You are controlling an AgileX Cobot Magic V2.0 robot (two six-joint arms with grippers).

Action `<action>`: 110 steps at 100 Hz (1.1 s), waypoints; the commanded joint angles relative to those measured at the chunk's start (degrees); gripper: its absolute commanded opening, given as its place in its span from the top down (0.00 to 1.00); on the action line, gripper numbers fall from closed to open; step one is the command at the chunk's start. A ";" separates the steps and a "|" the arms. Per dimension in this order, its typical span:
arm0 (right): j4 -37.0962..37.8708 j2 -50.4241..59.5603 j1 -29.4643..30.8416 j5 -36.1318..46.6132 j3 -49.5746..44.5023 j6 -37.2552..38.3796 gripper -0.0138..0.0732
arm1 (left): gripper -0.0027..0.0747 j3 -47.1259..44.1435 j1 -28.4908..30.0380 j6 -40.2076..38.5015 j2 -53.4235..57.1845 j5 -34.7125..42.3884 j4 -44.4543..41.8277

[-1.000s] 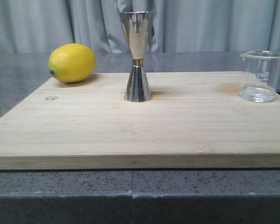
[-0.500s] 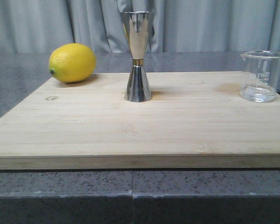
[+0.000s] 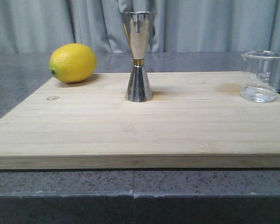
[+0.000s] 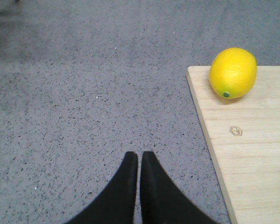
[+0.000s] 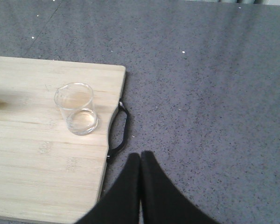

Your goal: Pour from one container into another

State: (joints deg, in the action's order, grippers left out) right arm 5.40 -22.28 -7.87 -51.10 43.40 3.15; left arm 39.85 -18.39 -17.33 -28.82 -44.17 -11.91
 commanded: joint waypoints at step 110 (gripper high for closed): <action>1.15 -0.41 0.25 3.51 1.25 -0.08 0.92 | 0.99 -41.67 12.93 16.84 30.47 46.50 13.78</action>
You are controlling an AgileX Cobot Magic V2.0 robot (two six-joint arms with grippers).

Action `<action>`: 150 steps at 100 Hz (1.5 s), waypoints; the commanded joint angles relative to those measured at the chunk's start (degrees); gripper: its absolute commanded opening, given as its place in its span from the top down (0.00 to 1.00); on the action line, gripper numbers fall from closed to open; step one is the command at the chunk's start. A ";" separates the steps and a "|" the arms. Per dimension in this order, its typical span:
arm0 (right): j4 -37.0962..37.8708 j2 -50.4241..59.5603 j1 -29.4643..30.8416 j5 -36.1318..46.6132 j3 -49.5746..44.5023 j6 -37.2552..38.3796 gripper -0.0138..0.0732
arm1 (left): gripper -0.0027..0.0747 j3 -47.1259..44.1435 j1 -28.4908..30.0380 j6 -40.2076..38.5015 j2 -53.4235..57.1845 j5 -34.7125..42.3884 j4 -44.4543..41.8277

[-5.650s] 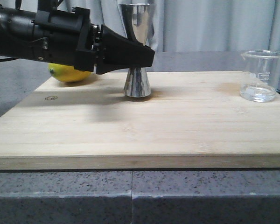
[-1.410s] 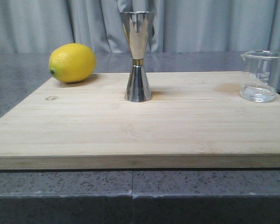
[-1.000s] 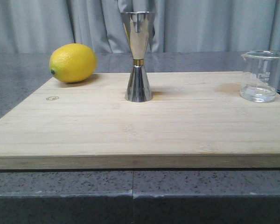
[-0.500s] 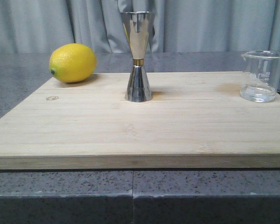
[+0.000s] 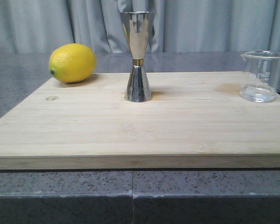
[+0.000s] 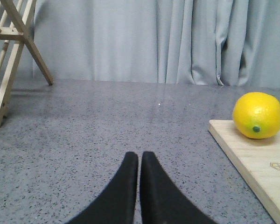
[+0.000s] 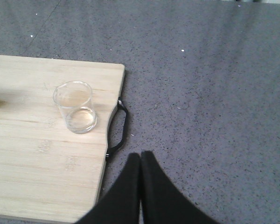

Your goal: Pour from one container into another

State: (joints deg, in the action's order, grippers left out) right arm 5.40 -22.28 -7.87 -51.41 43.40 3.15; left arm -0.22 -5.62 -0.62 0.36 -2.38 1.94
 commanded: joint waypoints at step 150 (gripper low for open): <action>-6.63 23.90 11.49 52.27 -44.15 -0.32 0.92 | 0.99 -1.60 0.16 0.12 1.29 4.72 -0.07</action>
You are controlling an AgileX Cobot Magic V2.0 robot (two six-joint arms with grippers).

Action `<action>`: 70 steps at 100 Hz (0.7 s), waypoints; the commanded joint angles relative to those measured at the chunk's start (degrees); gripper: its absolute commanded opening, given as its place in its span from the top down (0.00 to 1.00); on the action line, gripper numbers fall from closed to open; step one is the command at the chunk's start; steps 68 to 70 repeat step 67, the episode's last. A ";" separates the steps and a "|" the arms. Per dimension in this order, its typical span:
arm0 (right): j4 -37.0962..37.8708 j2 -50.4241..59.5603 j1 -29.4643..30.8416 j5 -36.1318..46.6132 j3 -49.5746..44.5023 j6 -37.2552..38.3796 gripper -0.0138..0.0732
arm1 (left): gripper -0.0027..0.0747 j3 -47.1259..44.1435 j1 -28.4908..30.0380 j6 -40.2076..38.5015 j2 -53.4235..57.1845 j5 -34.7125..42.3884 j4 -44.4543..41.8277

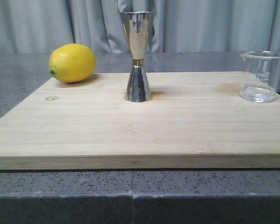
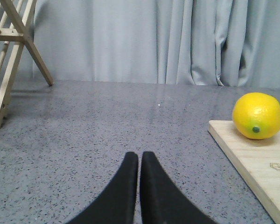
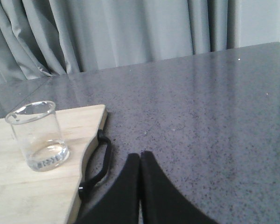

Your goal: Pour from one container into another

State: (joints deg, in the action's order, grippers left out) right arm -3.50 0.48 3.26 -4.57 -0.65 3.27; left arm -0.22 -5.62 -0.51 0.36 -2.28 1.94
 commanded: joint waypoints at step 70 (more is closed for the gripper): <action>4.72 1.14 0.36 6.64 -0.59 -0.58 0.92 | 0.99 -1.60 0.16 0.01 1.29 4.61 -0.07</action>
